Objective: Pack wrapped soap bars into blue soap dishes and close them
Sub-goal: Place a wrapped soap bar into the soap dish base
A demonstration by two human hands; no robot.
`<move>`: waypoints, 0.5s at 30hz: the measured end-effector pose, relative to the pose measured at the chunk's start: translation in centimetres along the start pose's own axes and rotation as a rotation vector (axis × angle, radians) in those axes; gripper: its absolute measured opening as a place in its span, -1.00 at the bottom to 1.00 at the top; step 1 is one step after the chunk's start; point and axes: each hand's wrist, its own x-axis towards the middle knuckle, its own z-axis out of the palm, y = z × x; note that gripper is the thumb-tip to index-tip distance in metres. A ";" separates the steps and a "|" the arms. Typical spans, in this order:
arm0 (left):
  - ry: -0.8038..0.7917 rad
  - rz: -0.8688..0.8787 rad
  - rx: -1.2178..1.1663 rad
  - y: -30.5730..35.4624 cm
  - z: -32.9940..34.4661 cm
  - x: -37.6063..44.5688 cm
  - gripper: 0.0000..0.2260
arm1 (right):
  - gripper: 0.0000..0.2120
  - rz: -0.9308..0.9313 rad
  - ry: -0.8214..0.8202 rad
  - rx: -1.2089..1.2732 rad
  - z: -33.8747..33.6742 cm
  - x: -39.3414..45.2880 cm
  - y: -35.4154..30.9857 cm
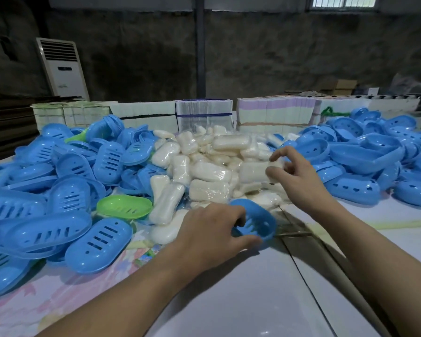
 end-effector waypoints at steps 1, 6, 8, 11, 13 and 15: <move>0.007 0.016 -0.012 0.2 0.0 0.0 -0.56 | -0.87 0.017 -0.069 0.007 -0.5 -0.1 -0.3; 0.019 0.118 0.025 0.6 -0.4 -0.2 -0.60 | -0.87 0.152 -0.458 -0.144 -1.5 -0.5 -0.9; 0.003 0.122 0.026 0.8 -0.4 -0.4 -0.61 | -0.84 0.191 -0.549 -0.161 -1.4 -0.6 -1.0; 0.047 0.117 -0.005 1.2 -0.1 -0.4 -0.63 | -0.78 0.112 -0.549 -0.370 -0.6 -0.8 -0.7; 0.084 0.095 -0.004 1.5 0.2 -0.4 -0.64 | -0.74 0.052 -0.550 -0.473 -0.2 -1.0 -0.6; 0.122 0.083 -0.002 1.8 0.4 -0.5 -0.65 | -0.74 0.042 -0.573 -0.525 -0.3 -1.0 -0.6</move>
